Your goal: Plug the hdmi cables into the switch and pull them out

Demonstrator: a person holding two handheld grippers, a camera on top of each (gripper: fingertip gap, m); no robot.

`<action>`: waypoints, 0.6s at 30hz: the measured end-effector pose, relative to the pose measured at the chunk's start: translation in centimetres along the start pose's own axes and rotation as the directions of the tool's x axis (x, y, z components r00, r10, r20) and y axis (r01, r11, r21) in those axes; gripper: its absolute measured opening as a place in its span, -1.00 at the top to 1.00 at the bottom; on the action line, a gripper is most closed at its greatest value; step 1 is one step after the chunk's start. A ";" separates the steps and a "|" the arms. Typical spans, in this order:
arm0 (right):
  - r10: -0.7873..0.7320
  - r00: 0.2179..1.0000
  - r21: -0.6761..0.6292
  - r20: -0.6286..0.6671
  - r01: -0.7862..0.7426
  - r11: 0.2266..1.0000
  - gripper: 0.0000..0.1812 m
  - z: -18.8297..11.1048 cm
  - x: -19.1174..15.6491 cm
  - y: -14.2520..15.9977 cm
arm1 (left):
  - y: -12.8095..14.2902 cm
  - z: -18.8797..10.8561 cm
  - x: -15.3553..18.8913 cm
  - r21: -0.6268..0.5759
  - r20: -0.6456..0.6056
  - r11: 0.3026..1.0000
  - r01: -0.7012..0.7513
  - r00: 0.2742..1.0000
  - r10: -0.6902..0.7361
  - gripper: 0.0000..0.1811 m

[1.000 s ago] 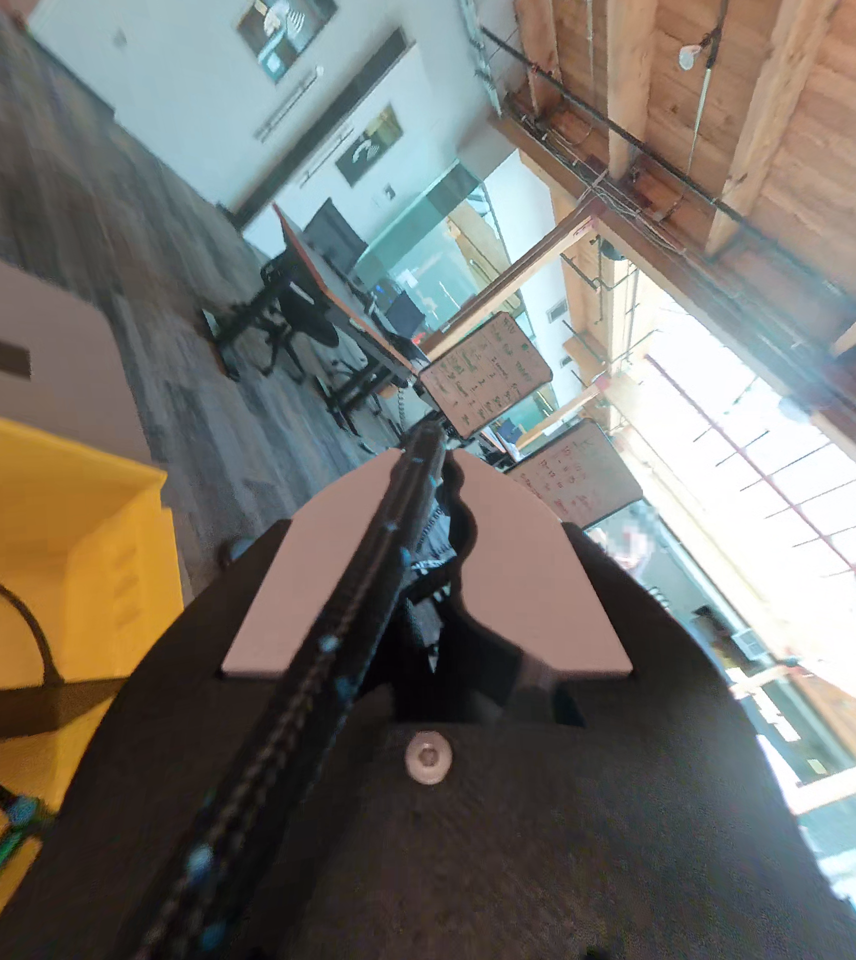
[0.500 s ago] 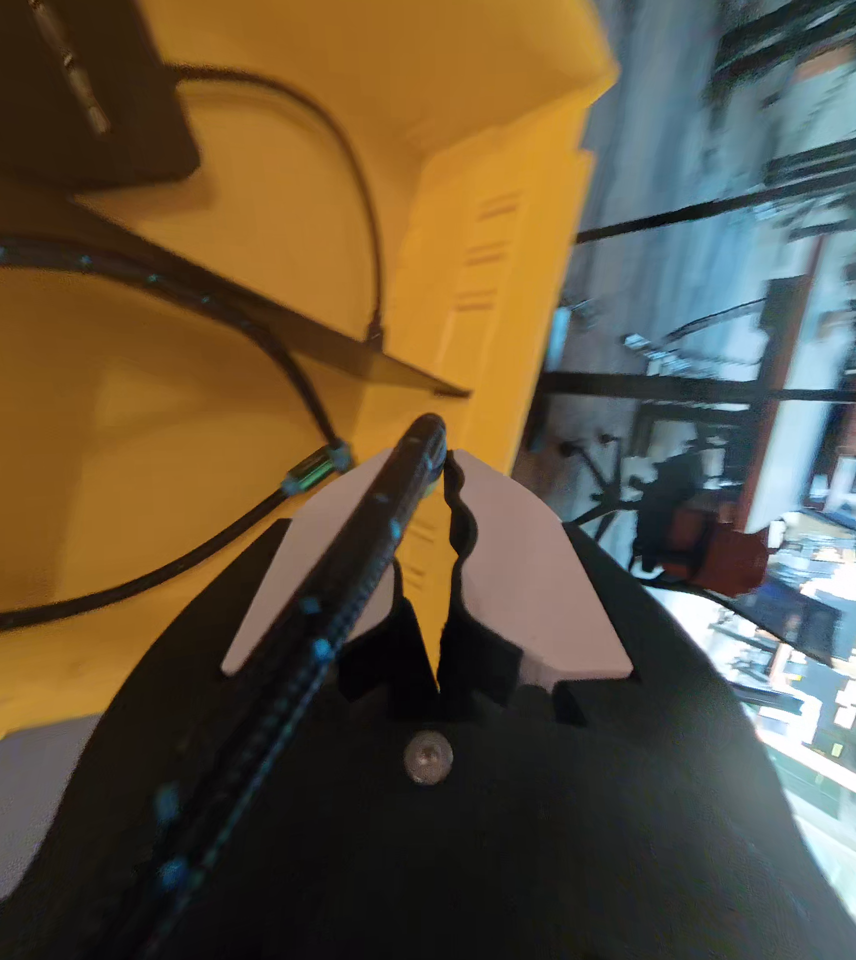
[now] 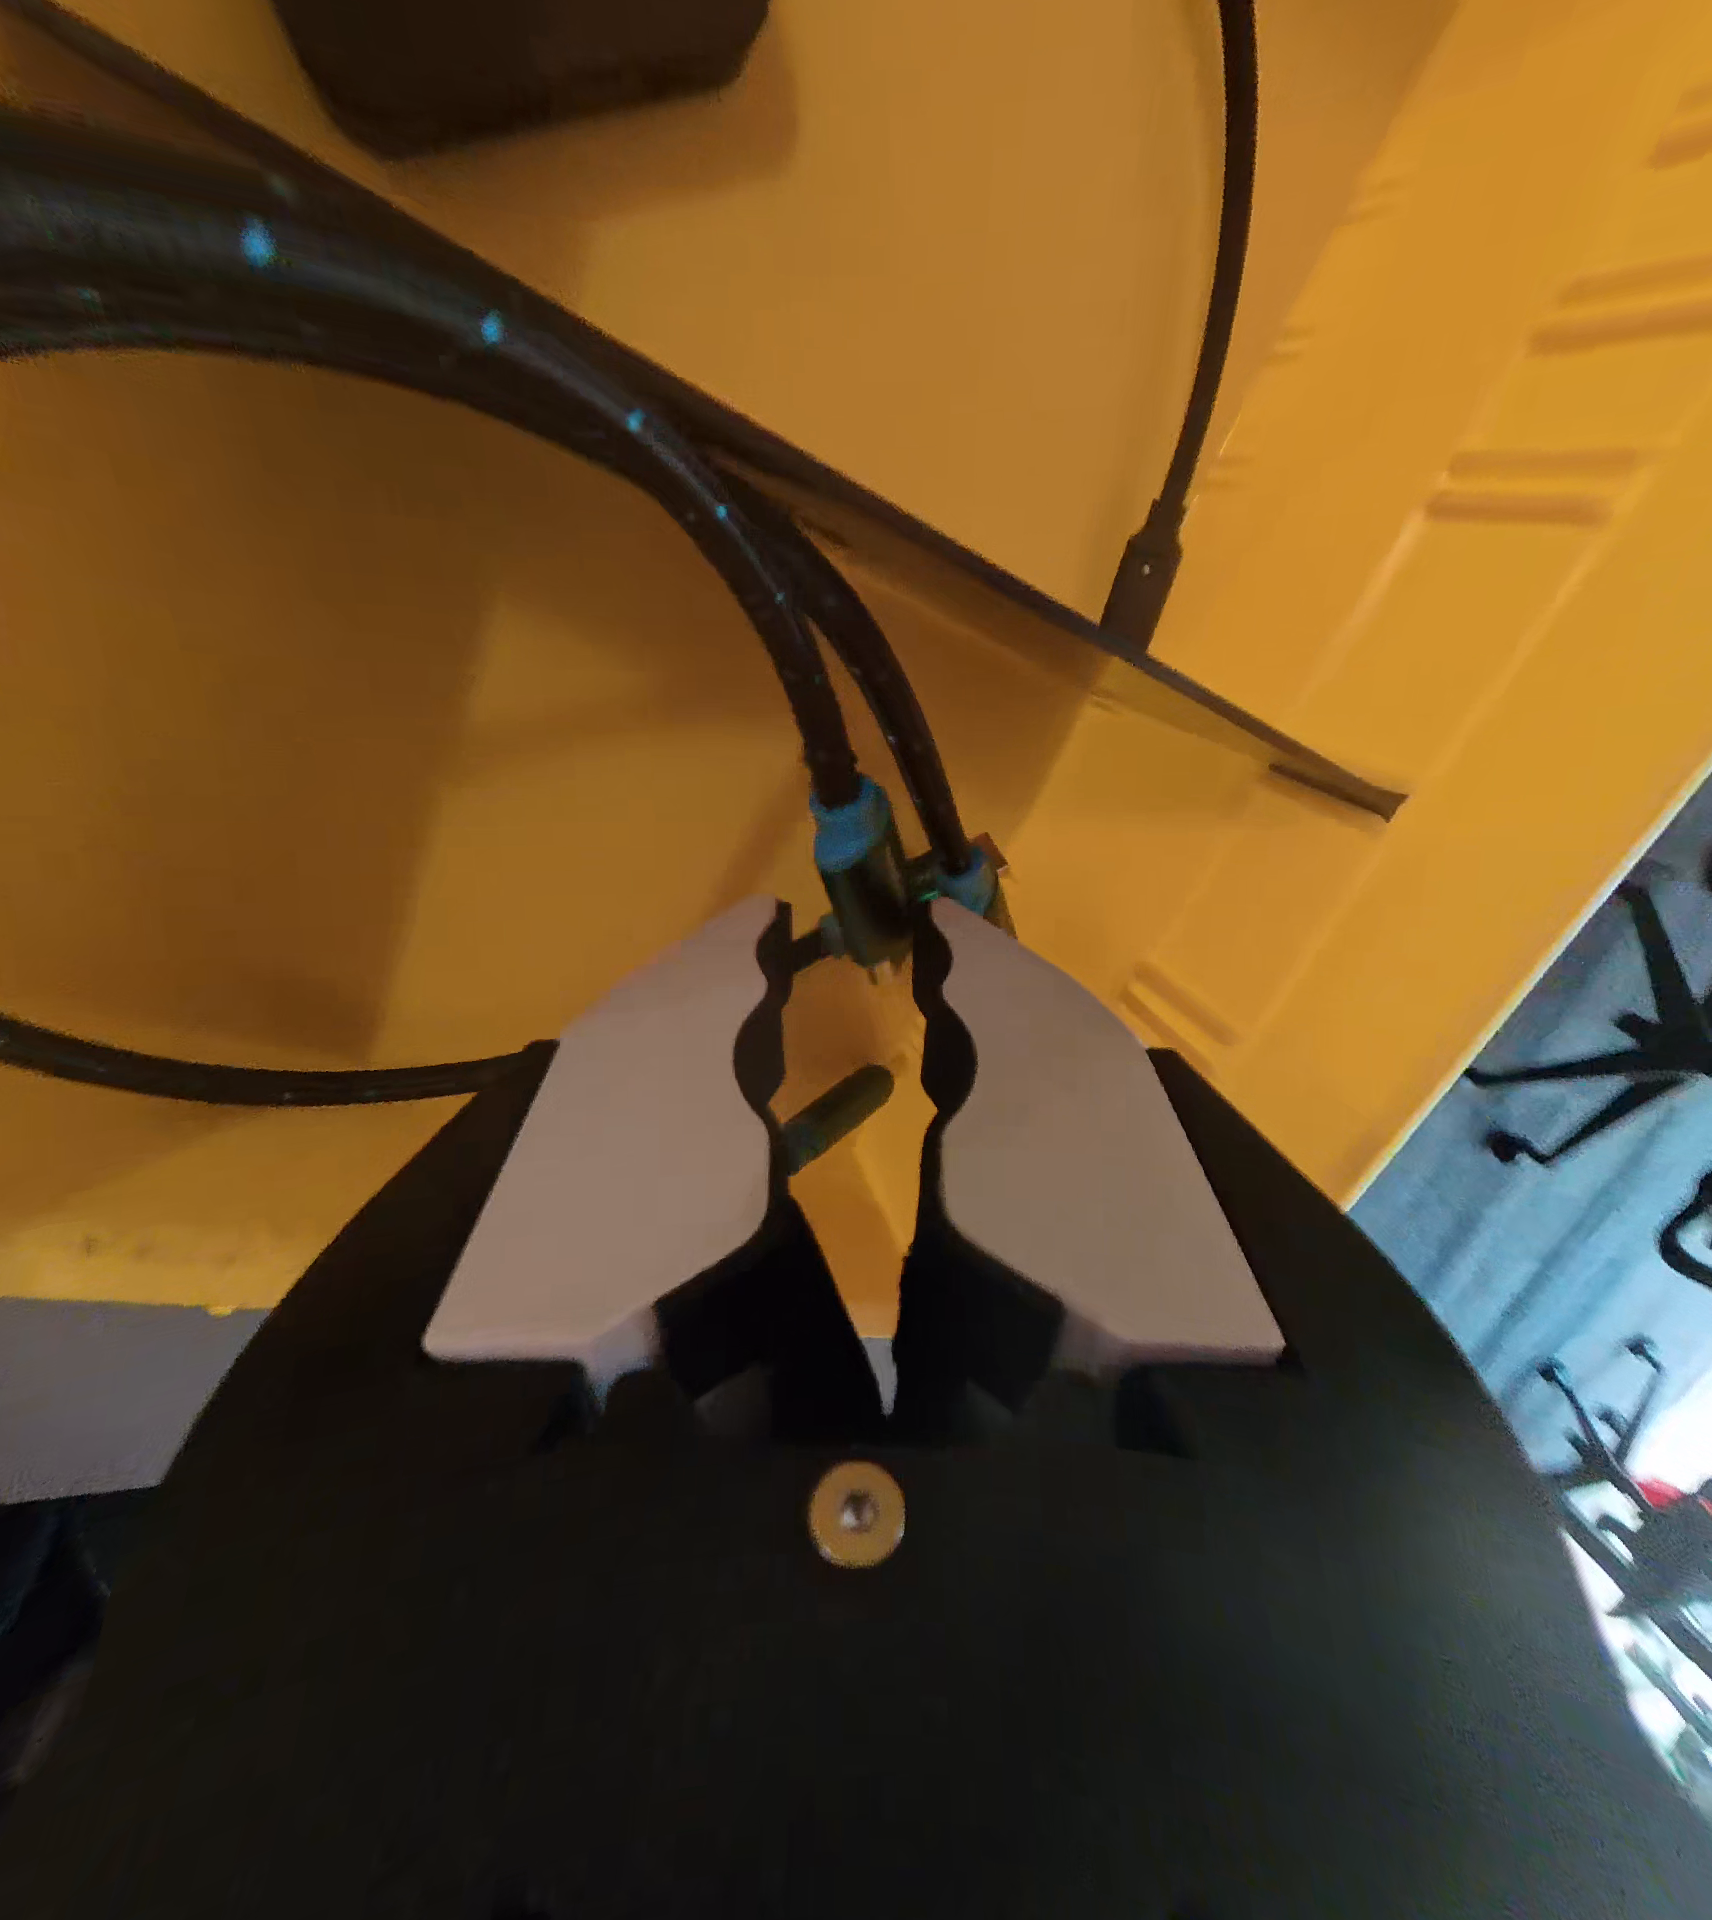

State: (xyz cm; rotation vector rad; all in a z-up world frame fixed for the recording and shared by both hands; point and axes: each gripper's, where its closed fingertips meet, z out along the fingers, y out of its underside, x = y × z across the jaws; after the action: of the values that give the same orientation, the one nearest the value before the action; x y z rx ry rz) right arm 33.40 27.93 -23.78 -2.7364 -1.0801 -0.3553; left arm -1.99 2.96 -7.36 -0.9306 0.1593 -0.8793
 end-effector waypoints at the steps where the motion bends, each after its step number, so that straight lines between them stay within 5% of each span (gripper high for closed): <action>1: 0.006 1.000 0.036 0.027 -0.007 0.999 0.72 -0.4 -0.2 -0.3 | 0.0 0.0 0.0 0.000 0.000 1.000 0.003 1.000 -0.003 0.77; 10: 0.047 0.987 0.384 0.157 -0.105 0.917 0.50 -6.0 0.4 -1.5 | 0.0 0.0 0.0 0.001 0.001 1.000 0.001 1.000 -0.001 0.77; 12: -0.019 0.964 0.565 0.265 -0.139 0.813 0.51 -9.0 -1.0 -2.3 | 0.0 0.0 0.0 0.001 0.002 1.000 0.003 1.000 -0.003 0.77; 16: -0.372 0.833 0.861 0.410 -0.219 0.459 0.51 -17.3 -6.3 -1.2 | 0.0 0.0 -0.1 0.002 0.002 1.000 0.009 1.000 -0.009 0.77; 18: -0.475 0.788 0.882 0.392 -0.174 0.438 0.53 -17.6 -8.7 0.8 | 0.1 0.0 -0.1 0.000 0.000 1.000 0.013 1.000 -0.013 0.77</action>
State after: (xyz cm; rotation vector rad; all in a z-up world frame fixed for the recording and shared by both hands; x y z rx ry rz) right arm 25.04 17.35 -9.50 -1.7046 -1.1604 0.9320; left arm -1.98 3.01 -7.43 -0.9323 0.1537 -0.8910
